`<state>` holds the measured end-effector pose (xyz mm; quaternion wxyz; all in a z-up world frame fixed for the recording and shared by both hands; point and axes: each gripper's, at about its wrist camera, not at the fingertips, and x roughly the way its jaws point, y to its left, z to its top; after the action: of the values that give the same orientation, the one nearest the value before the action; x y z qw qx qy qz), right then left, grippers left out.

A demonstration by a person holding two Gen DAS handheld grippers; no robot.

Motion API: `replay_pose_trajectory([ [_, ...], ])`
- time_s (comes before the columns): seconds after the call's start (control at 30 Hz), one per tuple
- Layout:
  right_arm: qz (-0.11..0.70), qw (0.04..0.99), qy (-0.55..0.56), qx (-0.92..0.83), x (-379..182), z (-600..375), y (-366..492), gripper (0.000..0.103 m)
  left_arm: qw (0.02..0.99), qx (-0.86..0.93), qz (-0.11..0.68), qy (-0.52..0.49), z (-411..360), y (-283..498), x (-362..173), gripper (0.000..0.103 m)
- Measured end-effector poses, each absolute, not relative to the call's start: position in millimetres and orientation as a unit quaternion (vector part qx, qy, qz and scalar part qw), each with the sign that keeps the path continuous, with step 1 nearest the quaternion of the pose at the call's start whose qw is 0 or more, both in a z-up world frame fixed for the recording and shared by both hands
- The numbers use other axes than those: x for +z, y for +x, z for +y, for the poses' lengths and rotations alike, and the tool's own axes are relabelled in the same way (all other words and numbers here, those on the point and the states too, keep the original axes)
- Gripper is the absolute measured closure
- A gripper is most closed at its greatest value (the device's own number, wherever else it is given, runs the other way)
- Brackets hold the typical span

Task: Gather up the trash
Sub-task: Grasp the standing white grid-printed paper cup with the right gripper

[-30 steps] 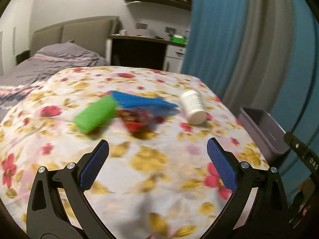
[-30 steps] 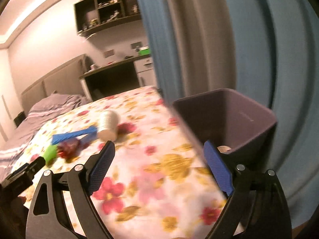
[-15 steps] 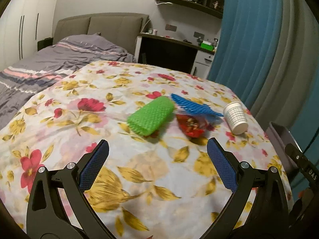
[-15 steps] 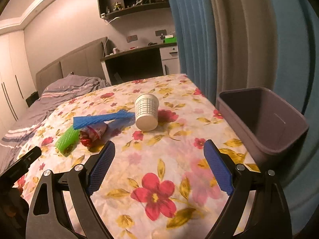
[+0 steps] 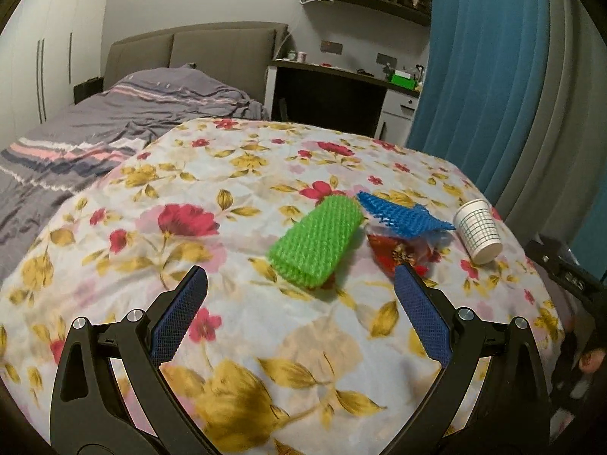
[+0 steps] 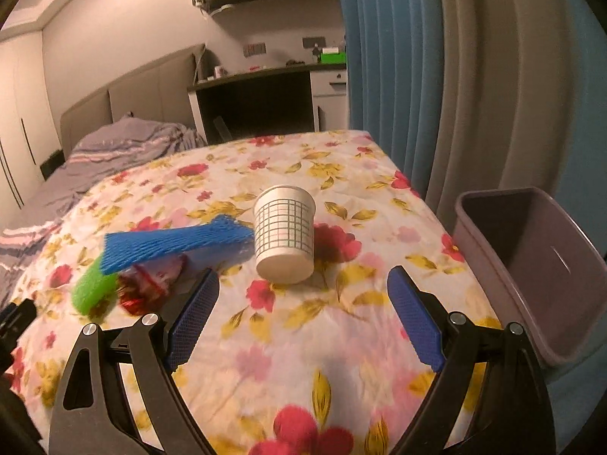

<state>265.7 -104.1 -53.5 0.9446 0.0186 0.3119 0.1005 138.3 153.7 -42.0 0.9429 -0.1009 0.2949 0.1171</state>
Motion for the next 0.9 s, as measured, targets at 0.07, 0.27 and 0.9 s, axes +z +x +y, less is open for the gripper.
replay_pose_trajectory([
  [0.07, 0.321, 0.942, 0.017, 0.096, -58.0, -101.3, 281.4, 0.016, 0.942, 0.109, 0.303, -0.099, 157.5, 146.7, -43.8, 0.006],
  [0.27, 0.340, 0.935, 0.010, 0.095, -70.4, -90.7, 316.2, 0.020, 0.940, 0.094, 0.320, -0.077, 162.2, 170.0, -52.1, 0.006],
  [0.9, 0.382, 0.917, 0.010, 0.119, -95.9, -80.9, 346.0, 0.048, 0.908, 0.069, 0.400, -0.100, 176.8, 238.8, -88.8, 0.006],
])
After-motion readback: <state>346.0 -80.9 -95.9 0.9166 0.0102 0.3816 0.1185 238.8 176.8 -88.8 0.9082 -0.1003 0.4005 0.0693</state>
